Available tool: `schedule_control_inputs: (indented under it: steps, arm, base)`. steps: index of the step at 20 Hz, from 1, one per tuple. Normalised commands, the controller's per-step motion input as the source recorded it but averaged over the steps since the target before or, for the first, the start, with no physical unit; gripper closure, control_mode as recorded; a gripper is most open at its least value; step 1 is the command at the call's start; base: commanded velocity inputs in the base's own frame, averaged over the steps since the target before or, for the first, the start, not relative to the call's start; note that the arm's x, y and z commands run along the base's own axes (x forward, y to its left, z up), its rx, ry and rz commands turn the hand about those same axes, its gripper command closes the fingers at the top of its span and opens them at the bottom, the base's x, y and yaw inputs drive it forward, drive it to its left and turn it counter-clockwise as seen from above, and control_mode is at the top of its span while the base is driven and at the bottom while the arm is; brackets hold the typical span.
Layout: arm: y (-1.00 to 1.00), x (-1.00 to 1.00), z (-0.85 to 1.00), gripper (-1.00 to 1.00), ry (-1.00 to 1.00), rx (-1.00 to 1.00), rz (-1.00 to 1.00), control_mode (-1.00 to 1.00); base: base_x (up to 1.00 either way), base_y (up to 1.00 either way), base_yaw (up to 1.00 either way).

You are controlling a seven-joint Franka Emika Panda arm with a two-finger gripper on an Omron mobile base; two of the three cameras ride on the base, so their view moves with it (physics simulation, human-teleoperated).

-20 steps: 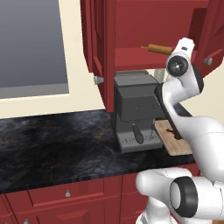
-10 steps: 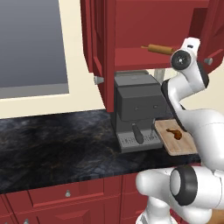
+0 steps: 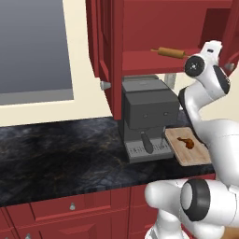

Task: Open the cabinet, retrieve the rolling pin, and place it next to the meat on the cutting board to prepare for tenderizing.

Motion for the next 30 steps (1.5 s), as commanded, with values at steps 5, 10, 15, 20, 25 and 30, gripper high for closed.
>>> schedule_control_inputs:
  steps: [5,10,15,20,25,30]
  arm:
    - [-0.81,-0.61,0.0,-1.0,0.0,0.0,-0.17,-1.0]
    - [-0.79,-0.54,0.0,-1.0,0.0,0.0,-0.17,-1.0]
    - [-0.67,-0.18,0.0,-1.0,0.0,0.0,-0.15,-1.0]
    - [-0.37,0.11,0.0,-1.0,0.04,0.0,-0.08,-1.0]
    - [-0.31,0.3,0.0,-1.0,0.08,0.04,0.0,-1.0]
    - [-0.16,-0.12,0.01,-1.0,0.0,0.11,0.03,-1.0]
  base:
    - [0.0,0.0,0.0]
    - [0.0,0.0,0.0]
    - [0.0,0.0,0.0]
    - [0.0,0.0,0.0]
    - [0.0,0.0,0.0]
    - [0.0,0.0,0.0]
